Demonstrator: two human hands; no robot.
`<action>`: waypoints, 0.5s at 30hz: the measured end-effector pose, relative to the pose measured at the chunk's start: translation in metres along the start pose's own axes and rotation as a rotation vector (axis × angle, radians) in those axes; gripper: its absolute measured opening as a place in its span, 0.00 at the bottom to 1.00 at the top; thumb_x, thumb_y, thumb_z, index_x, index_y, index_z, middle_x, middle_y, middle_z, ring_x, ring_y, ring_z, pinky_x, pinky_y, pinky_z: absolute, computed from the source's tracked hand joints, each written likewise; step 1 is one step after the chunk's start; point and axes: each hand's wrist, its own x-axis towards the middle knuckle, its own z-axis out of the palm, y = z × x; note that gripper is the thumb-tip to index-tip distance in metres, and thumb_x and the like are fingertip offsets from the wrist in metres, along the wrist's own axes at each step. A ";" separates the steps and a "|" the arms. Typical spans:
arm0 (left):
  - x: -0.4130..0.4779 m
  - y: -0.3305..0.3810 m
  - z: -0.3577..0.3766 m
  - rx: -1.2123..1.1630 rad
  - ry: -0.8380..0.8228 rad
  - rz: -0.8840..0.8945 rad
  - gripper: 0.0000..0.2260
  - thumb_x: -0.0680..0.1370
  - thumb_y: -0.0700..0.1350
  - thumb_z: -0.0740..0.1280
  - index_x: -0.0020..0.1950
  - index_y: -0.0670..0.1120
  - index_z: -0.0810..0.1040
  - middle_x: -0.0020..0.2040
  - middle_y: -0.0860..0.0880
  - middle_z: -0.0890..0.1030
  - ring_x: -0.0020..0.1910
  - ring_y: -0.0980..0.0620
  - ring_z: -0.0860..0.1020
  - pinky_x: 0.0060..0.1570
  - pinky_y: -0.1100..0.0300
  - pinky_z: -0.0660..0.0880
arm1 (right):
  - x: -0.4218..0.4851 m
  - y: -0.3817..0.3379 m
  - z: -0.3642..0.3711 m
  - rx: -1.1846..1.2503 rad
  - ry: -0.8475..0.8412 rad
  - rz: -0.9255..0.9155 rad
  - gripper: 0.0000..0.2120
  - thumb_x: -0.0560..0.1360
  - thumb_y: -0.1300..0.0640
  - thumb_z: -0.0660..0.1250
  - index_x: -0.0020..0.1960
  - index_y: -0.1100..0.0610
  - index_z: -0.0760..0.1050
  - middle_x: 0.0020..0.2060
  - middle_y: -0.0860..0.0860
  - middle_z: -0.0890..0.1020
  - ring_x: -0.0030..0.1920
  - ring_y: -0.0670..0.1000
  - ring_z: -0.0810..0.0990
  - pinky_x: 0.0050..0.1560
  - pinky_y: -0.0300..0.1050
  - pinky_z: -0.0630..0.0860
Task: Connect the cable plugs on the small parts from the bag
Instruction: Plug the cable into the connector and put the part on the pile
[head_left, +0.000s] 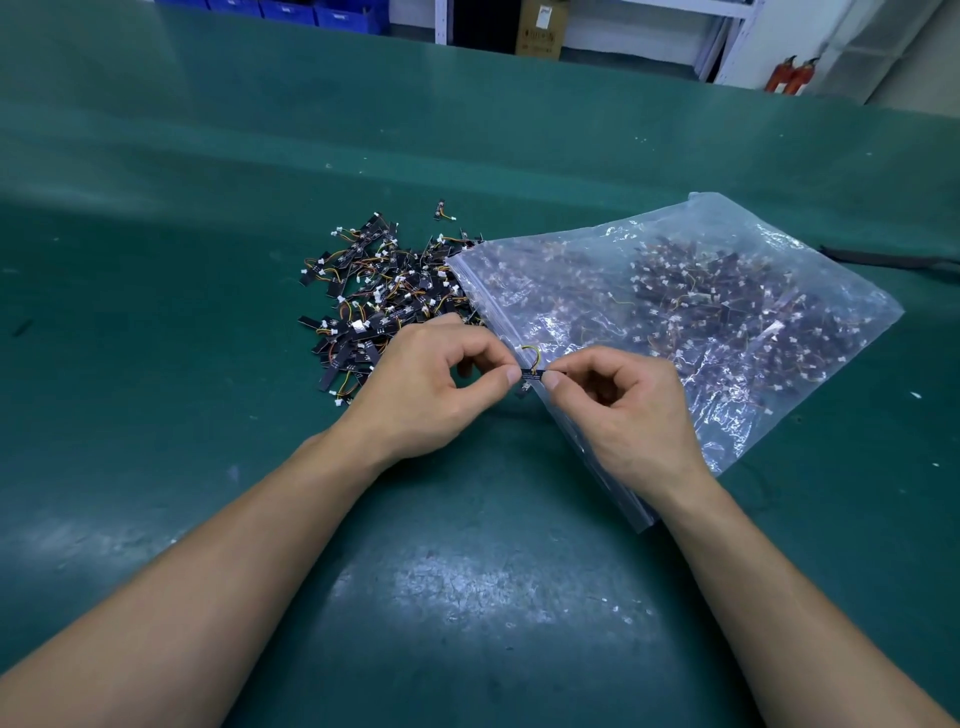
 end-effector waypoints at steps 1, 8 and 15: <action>0.000 0.000 0.000 0.008 -0.003 0.009 0.03 0.74 0.47 0.71 0.41 0.52 0.84 0.36 0.63 0.79 0.42 0.54 0.77 0.44 0.61 0.74 | 0.000 0.000 0.000 -0.013 -0.003 -0.002 0.10 0.74 0.60 0.74 0.39 0.47 0.83 0.30 0.52 0.81 0.29 0.43 0.71 0.31 0.36 0.68; 0.000 -0.001 0.001 0.024 0.004 0.041 0.02 0.74 0.47 0.71 0.42 0.54 0.83 0.38 0.61 0.81 0.42 0.54 0.78 0.44 0.62 0.73 | -0.002 0.000 0.000 -0.004 -0.008 -0.013 0.06 0.73 0.58 0.74 0.39 0.50 0.84 0.29 0.51 0.81 0.28 0.42 0.71 0.30 0.35 0.68; -0.001 0.001 0.002 -0.019 0.001 0.056 0.04 0.73 0.52 0.69 0.41 0.55 0.82 0.38 0.60 0.81 0.42 0.53 0.78 0.44 0.62 0.73 | -0.002 0.000 0.001 -0.052 0.016 -0.053 0.06 0.73 0.57 0.73 0.38 0.47 0.82 0.29 0.39 0.79 0.26 0.42 0.70 0.30 0.31 0.66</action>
